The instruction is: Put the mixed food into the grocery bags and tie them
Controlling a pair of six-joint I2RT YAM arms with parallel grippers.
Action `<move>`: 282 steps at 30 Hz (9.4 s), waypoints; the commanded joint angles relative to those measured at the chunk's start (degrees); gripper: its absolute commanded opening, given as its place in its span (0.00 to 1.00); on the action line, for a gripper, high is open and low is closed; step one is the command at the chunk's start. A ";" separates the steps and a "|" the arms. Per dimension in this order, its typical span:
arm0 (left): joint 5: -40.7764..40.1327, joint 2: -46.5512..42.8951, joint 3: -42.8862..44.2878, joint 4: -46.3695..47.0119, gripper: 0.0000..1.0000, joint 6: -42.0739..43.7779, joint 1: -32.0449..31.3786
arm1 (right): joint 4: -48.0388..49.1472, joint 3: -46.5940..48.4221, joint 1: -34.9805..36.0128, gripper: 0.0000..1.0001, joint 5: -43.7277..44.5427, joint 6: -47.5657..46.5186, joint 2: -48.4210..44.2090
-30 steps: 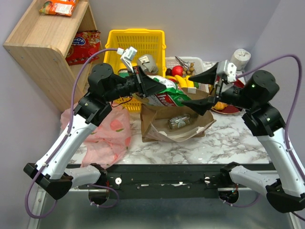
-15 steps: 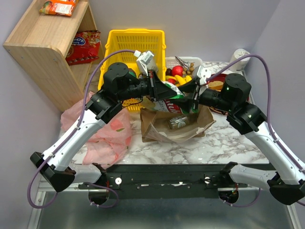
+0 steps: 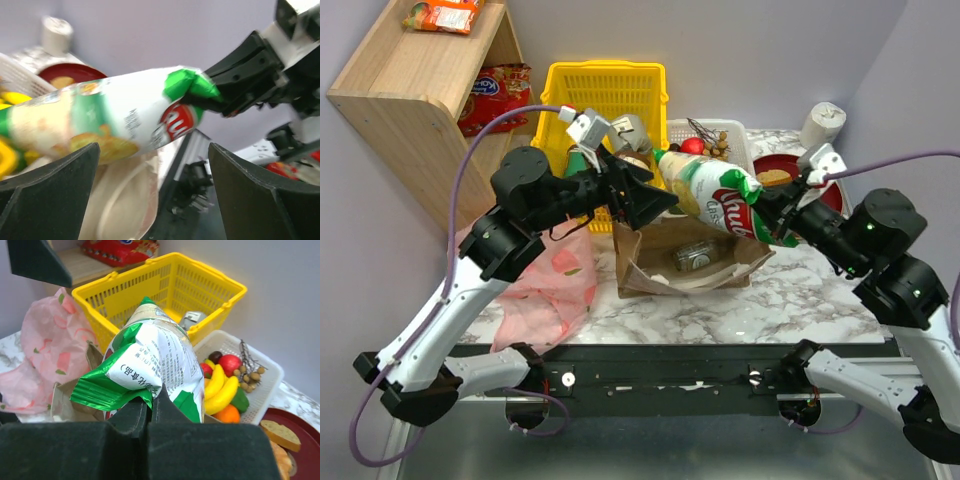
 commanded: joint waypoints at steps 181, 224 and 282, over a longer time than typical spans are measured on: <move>-30.69 23.76 -8.07 23.73 0.99 19.97 -25.61 | -13.15 4.53 -17.87 0.86 9.33 13.15 -6.42; -35.72 -18.74 -37.02 -2.03 0.99 17.52 34.60 | 18.86 12.53 29.59 0.91 3.68 22.56 68.82; -23.67 -7.59 -37.99 5.77 0.99 12.53 -19.42 | 2.60 -3.29 -8.99 0.01 4.65 11.48 36.57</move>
